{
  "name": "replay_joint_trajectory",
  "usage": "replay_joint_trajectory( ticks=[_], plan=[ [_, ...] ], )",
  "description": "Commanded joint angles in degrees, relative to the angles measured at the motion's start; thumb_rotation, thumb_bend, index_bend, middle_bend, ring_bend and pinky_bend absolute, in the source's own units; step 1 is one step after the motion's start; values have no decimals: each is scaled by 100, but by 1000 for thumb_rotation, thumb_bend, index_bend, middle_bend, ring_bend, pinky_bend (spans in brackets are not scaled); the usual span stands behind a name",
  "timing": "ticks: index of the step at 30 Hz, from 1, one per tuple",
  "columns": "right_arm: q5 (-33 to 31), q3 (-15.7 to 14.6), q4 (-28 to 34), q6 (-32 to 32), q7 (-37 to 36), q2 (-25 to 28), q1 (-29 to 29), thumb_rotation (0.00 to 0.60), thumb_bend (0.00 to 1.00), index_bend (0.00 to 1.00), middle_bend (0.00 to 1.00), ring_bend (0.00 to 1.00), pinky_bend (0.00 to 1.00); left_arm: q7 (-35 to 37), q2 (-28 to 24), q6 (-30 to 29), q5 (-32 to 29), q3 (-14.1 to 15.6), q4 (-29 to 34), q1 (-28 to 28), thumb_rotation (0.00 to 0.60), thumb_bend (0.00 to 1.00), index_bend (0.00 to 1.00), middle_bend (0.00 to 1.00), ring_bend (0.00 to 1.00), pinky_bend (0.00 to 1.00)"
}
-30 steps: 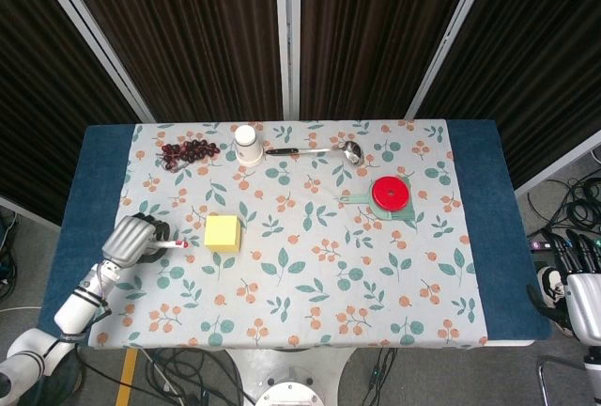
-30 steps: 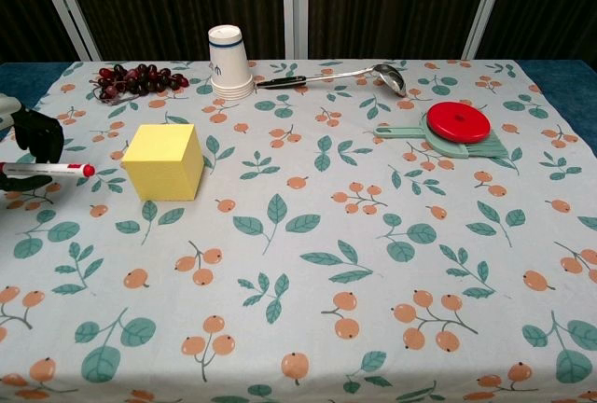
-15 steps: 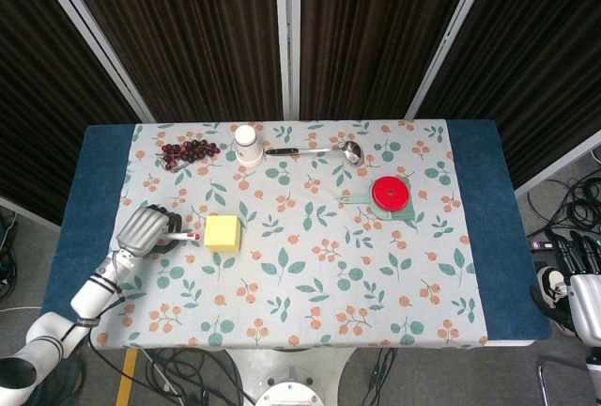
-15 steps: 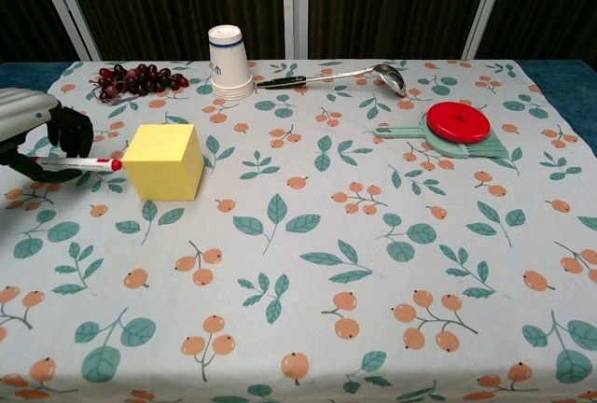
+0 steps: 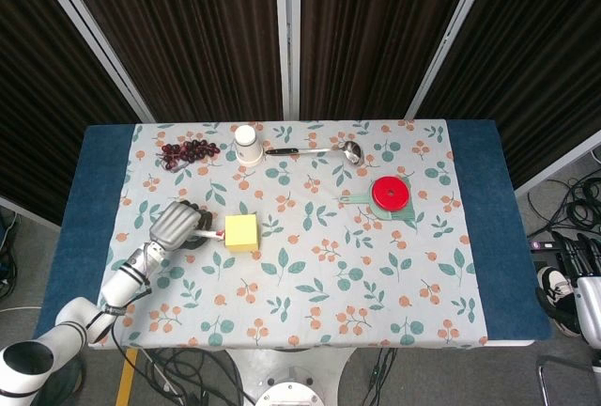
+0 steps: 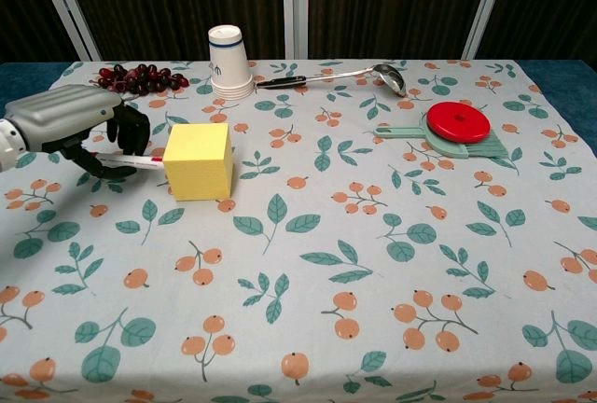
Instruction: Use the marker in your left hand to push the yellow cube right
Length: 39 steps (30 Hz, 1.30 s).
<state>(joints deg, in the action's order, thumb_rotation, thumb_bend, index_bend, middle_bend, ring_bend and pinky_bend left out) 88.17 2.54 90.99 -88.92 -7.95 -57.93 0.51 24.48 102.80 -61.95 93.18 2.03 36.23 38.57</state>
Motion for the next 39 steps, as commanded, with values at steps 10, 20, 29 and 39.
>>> replay_joint_trajectory(
  ticks=[10, 20, 29, 39],
  plan=[
    [-15, -4, -76, -43, -92, -5, -53, 600, 222, 5, 138, 0, 75, -544, 130, 434, -272, -347, 490, 457, 600, 409, 690, 710, 514, 477],
    [-15, 13, -123, -43, -171, -17, -54, 600, 222, 5, 138, 0, 75, -790, 207, 743, -455, -483, 617, 691, 600, 410, 690, 710, 514, 477],
    [-1, 18, -232, 30, -268, -55, -9, 600, 222, 6, 138, 0, 75, -954, -30, 670, -516, -254, 812, 341, 600, 410, 690, 710, 514, 477],
    [-75, 12, -352, -18, -388, -47, -87, 600, 222, 5, 138, 0, 75, -1235, 249, 1118, -810, -680, 964, 799, 600, 410, 690, 711, 514, 477]
  ],
)
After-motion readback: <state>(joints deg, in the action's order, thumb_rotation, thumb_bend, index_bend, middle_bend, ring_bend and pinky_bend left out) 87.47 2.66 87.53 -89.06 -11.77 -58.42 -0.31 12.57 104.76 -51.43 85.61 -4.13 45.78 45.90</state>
